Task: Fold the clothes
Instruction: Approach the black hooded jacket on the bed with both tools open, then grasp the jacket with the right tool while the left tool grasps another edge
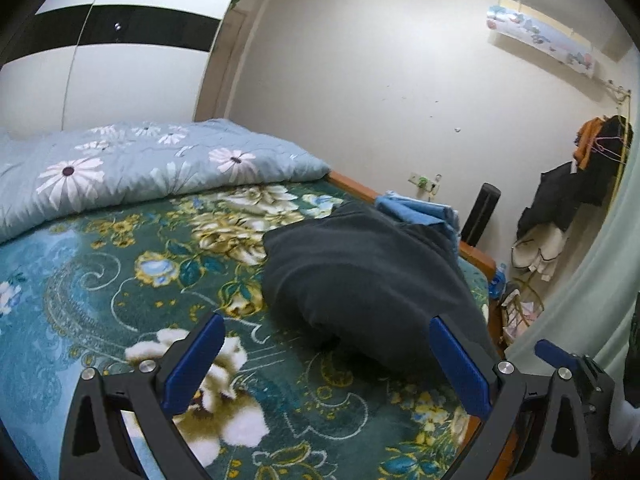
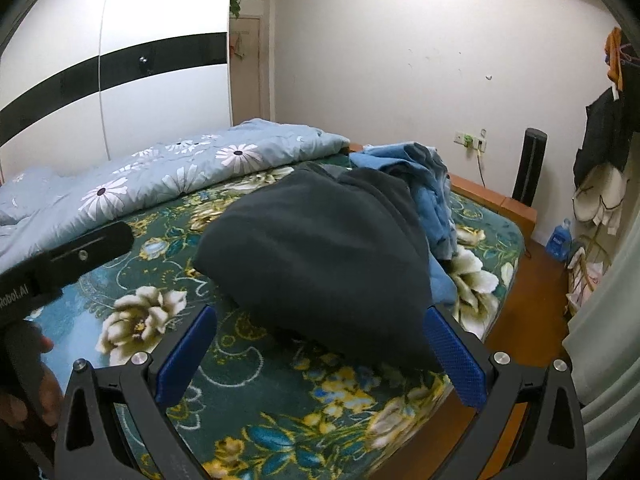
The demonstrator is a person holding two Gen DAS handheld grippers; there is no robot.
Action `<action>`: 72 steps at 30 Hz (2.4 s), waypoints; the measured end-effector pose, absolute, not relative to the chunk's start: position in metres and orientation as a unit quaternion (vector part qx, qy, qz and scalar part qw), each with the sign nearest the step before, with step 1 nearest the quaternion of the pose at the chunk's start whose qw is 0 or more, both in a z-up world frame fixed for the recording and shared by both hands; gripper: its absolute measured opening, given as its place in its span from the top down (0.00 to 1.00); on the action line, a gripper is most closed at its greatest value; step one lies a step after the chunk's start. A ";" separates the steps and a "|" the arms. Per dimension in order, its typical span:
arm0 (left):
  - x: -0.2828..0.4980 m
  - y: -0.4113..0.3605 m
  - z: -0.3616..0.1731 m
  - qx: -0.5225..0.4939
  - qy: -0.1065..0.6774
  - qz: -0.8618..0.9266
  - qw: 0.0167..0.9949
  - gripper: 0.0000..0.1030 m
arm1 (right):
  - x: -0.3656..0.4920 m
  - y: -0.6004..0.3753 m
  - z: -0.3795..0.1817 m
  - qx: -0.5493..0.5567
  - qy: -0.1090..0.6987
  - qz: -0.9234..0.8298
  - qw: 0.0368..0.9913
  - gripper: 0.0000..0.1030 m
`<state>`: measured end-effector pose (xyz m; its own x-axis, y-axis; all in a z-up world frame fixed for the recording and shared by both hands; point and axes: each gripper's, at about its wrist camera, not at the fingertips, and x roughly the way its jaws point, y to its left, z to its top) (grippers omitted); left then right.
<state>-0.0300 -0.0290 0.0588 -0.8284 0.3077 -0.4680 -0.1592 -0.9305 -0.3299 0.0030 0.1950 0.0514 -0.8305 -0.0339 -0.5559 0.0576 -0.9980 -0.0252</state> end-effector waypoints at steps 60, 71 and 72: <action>0.051 -0.200 0.096 -0.197 -0.291 0.936 0.012 0.00 | -0.039 0.040 0.172 0.228 0.162 -0.935 0.218 0.80; 0.051 -0.222 0.079 -0.223 -0.315 0.922 -0.015 0.00 | -0.031 0.031 0.083 0.307 0.196 -0.894 0.261 0.70; 0.051 -0.221 0.079 -0.226 -0.314 0.922 -0.016 0.00 | -0.018 0.022 0.073 0.314 0.205 -0.882 0.286 0.66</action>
